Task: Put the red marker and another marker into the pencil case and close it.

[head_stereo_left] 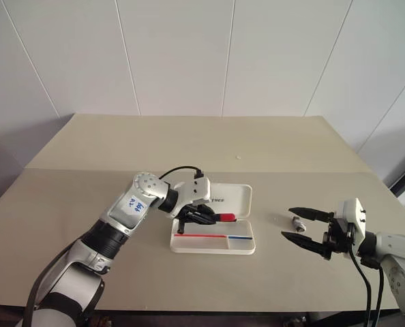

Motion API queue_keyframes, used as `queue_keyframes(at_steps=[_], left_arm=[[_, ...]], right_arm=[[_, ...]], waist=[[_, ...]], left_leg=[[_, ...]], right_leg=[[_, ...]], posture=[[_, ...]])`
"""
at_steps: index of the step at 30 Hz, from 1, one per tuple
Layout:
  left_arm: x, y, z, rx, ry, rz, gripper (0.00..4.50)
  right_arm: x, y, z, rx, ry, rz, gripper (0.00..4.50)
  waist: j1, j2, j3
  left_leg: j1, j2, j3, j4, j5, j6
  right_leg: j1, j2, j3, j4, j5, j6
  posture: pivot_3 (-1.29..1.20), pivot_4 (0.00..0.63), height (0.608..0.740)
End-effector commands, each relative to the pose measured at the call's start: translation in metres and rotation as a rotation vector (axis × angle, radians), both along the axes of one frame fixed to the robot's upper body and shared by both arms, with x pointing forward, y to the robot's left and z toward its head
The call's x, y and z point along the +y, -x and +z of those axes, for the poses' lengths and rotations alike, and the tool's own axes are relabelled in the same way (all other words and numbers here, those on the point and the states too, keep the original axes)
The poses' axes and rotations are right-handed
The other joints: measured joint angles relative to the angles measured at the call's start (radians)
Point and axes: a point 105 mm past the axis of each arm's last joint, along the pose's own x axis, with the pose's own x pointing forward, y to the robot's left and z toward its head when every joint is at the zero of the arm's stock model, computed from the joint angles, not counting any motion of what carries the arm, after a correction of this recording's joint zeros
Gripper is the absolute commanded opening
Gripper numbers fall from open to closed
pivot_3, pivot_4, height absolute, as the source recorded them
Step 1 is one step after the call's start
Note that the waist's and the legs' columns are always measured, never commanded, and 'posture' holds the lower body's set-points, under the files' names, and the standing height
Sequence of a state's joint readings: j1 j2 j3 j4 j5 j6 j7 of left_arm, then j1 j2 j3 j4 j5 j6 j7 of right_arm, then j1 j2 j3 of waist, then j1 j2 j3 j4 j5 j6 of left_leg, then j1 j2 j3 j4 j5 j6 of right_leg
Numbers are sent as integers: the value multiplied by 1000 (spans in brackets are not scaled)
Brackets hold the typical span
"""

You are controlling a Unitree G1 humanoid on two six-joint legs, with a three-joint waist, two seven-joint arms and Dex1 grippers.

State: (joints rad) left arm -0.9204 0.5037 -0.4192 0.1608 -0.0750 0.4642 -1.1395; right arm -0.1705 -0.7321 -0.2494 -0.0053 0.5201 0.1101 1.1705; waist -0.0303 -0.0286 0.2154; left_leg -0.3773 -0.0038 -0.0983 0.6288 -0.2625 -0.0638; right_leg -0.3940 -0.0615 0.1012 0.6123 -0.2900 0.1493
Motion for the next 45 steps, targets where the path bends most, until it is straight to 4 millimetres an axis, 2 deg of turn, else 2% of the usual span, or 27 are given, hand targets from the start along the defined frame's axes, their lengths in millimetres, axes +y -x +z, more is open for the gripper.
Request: queue_keyframes(at_steps=[1, 4, 10, 18, 22, 30, 32, 34, 37, 38, 41, 44, 45], left_arm=[[-9, 1, 12, -30, 14, -14, 563], [-7, 0, 3, -17, -31, -1, 563], [-12, 1, 1, 34, -15, 8, 563], [-16, 0, 0, 51, -4, 17, 3153], [-17, 12, 4, 77, -13, -38, 4471], [-8, 52, 39, 76, 69, -140, 4471], [3, 54, 51, 40, 124, -107, 4471], [14, 43, 70, -54, 222, 7, 4471], [39, 16, 88, -151, 319, 245, 4471], [56, -1, 90, -193, 342, 398, 4471], [104, -36, 93, -279, 394, 767, 4471], [126, -47, 85, -308, 394, 928, 4471], [131, -47, 76, -296, 383, 961, 4471]], right_arm=[[-1, 3, 13, -67, -14, -7, 4500], [0, 3, 12, -66, -19, -11, 4500], [-2, 3, 10, -63, -21, -20, 4500], [-3, 3, 9, -60, -23, -26, 4500], [-3, 3, 9, -59, -21, -28, 4500], [-4, 4, 9, -59, -23, -28, 4500], [-4, 5, 9, -58, -26, -26, 4500], [-4, 6, 8, -54, -27, -25, 4500], [-4, 6, 8, -45, -24, -18, 4500], [-4, 6, 7, -42, -20, -14, 4500], [-6, 4, 9, -42, -16, -7, 4500], [-6, 3, 9, -41, -13, 0, 4500], [-6, 2, 9, -40, -11, 2, 4500]], waist=[[1, 0, 0], [1, 0, 0], [2, 0, 0], [1, 0, 0], [1, 0, 0], [0, 0, 0], [-2, 0, 0], [-1, 0, 0], [0, 0, 0], [0, 0, 0], [0, 0, 0], [-1, 0, 0], [-1, 0, 0]], left_leg=[[0, 0, 0, 0, 0, 0], [0, 0, 0, 0, 0, 0], [0, 0, 0, 0, 0, 0], [0, 0, 0, 0, 0, 0], [0, 0, 0, 0, 0, 0], [0, 0, 0, 0, 0, 0], [0, 0, 0, 0, 0, 0], [1, 0, 0, 0, 0, 0], [1, 0, 0, 1, 0, 0], [2, 0, 0, 2, 1, 0], [3, 0, -1, 2, 1, 0], [3, 0, -1, 2, 1, 0], [3, 0, -1, 1, 1, -1]], right_leg=[[0, 0, 0, 0, 0, 0], [0, 0, 0, 0, 0, 0], [0, 0, 0, 0, 0, 0], [0, 0, 0, 0, 0, 0], [0, 0, 0, 1, 0, 0], [0, 0, 0, 1, 0, 0], [0, 0, 0, 1, 0, 0], [0, 0, 0, 2, 0, 0], [0, 0, 0, 4, 0, 0], [0, 0, 0, 4, 0, 0], [2, 0, 0, 5, 0, 0], [1, 0, 0, 5, 0, 0], [1, 0, 0, 5, 0, 0]], posture=[[0, 150, 740], [0, 150, 740], [0, 150, 740], [0, 150, 740], [0, 150, 740], [0, 150, 740], [0, 150, 740], [0, 150, 740], [0, 150, 740], [0, 150, 740], [0, 150, 740], [0, 150, 740], [0, 150, 740]])
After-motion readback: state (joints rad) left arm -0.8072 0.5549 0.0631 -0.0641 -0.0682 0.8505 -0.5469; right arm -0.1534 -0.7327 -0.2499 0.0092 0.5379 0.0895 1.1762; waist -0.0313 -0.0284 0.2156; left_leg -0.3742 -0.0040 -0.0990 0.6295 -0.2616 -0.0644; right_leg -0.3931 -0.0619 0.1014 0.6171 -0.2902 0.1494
